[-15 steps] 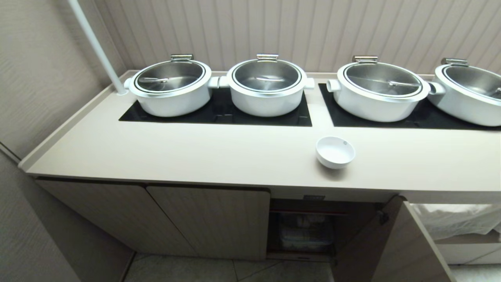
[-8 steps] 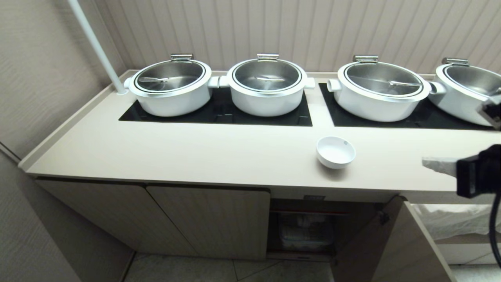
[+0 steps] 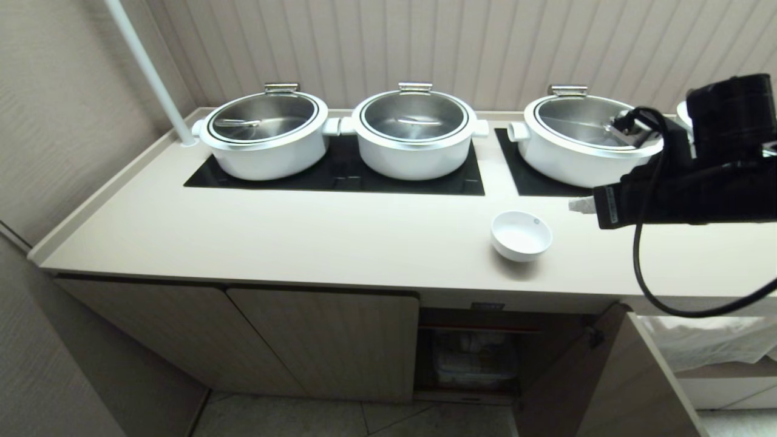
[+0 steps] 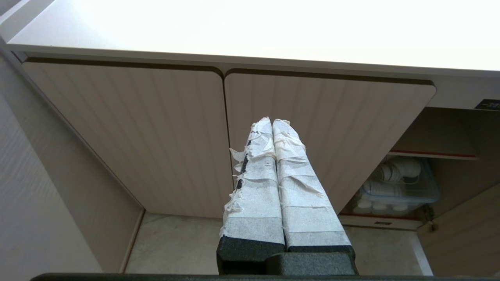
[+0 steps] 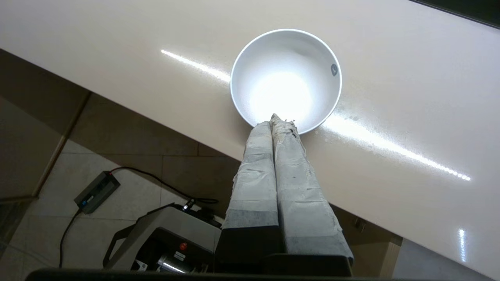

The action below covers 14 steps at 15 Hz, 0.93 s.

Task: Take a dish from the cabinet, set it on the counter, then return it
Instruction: Pick up the bowl from the table

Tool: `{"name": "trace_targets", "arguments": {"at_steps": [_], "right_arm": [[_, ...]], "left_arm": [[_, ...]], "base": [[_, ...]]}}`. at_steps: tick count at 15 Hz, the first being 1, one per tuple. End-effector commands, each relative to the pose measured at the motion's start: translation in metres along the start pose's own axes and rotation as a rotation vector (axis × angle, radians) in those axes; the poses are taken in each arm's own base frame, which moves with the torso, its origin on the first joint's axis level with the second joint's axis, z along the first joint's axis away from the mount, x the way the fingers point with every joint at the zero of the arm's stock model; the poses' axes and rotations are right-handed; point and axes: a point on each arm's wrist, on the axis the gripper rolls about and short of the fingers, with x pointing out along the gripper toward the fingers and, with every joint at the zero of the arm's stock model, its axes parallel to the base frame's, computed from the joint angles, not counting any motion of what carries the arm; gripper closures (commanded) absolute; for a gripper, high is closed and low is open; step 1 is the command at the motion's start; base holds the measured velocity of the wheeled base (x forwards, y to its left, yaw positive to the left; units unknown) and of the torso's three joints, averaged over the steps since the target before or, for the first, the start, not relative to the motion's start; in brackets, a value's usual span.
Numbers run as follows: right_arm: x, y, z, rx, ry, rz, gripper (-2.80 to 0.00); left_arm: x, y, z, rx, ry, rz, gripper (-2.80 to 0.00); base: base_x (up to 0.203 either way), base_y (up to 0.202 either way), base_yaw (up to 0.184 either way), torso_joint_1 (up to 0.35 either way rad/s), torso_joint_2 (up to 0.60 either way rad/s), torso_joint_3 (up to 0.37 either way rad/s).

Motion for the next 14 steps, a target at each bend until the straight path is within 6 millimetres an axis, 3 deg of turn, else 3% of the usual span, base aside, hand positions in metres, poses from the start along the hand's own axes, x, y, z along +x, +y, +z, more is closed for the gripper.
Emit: {"name": "trace_targets", "arguments": {"at_steps": [1,6,10,11,14], "right_arm": [[0.026,-0.005,0.012,0.013,0.089,-0.005,0.00],[0.036,-0.014,0.034,0.067,0.319,-0.029,0.00],[0.056,-0.023,0.018,0.155,0.488,-0.134,0.00],[0.056,-0.027,0.018,0.172,0.488,-0.150,-2.80],[0.061,-0.033,0.014,0.187,0.498,-0.161,-2.80]], "left_arm": [[0.000,0.000,0.000,-0.001,0.000,0.000,0.00],[0.000,0.000,0.000,-0.001,0.000,-0.001,0.00],[0.000,0.000,0.000,-0.001,-0.001,-0.001,0.00],[0.000,0.000,0.000,-0.001,-0.001,-0.001,0.00],[0.000,0.000,0.000,-0.001,0.000,-0.001,0.00]], "base": [[0.000,0.000,0.000,0.000,0.00,0.000],[0.000,0.000,0.000,0.000,0.00,0.000],[0.000,0.000,0.000,0.000,0.00,0.000],[0.000,0.000,0.000,0.000,0.00,0.000],[0.000,0.000,0.000,0.000,0.00,0.000]]}}
